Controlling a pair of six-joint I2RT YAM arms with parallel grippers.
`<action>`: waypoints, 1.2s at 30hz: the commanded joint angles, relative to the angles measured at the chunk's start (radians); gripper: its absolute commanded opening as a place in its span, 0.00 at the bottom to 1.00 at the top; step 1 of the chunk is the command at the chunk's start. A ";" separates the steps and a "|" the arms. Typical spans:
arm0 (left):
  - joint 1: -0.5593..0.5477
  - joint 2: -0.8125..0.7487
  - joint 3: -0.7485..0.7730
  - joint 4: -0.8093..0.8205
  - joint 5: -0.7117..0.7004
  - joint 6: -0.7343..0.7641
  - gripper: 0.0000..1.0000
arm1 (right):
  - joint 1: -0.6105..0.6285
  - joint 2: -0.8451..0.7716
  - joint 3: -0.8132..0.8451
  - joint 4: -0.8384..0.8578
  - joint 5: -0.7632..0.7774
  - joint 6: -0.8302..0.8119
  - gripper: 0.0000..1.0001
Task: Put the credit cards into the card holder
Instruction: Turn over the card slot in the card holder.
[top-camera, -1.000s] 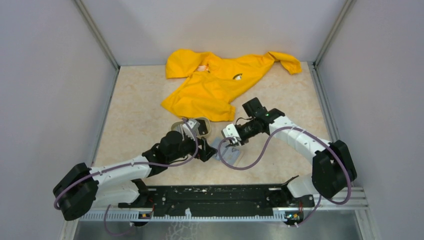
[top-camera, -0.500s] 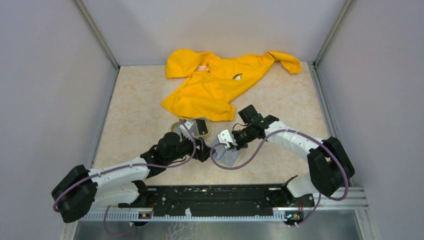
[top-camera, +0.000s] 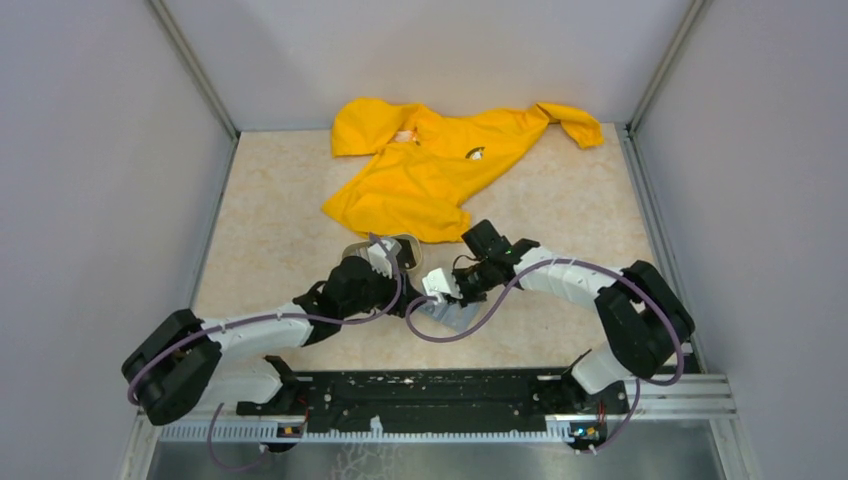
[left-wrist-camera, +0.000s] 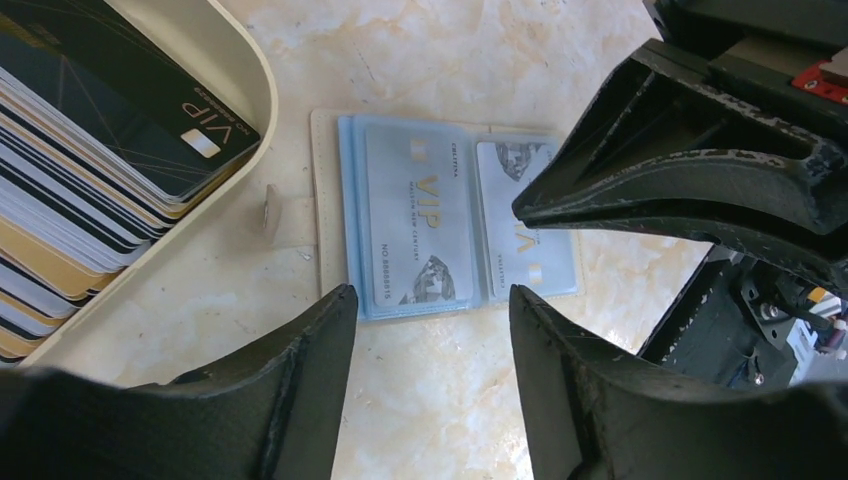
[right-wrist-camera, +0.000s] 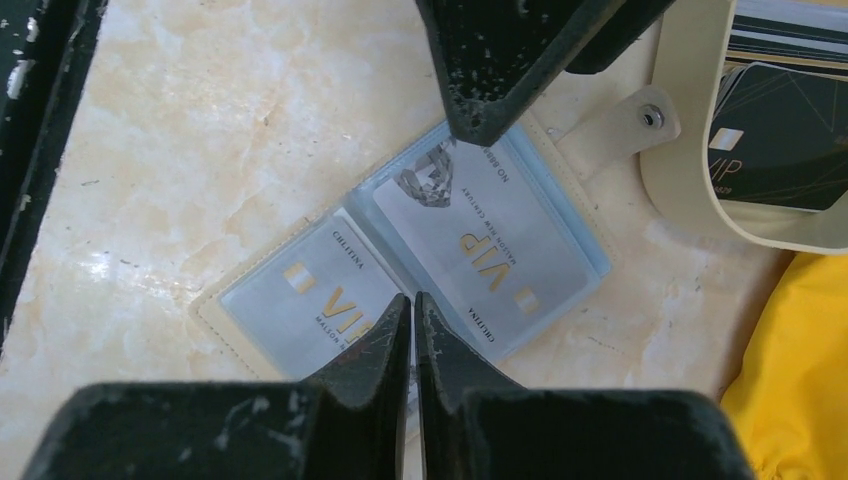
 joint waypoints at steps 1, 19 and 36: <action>0.006 0.033 0.028 0.019 0.058 -0.008 0.61 | 0.017 0.019 -0.004 0.060 0.032 0.008 0.04; 0.051 0.166 0.082 0.012 0.094 0.040 0.58 | 0.051 0.095 -0.024 0.119 0.114 0.033 0.01; 0.066 0.261 0.117 0.033 0.215 0.031 0.51 | 0.057 0.127 -0.007 0.099 0.163 0.028 0.01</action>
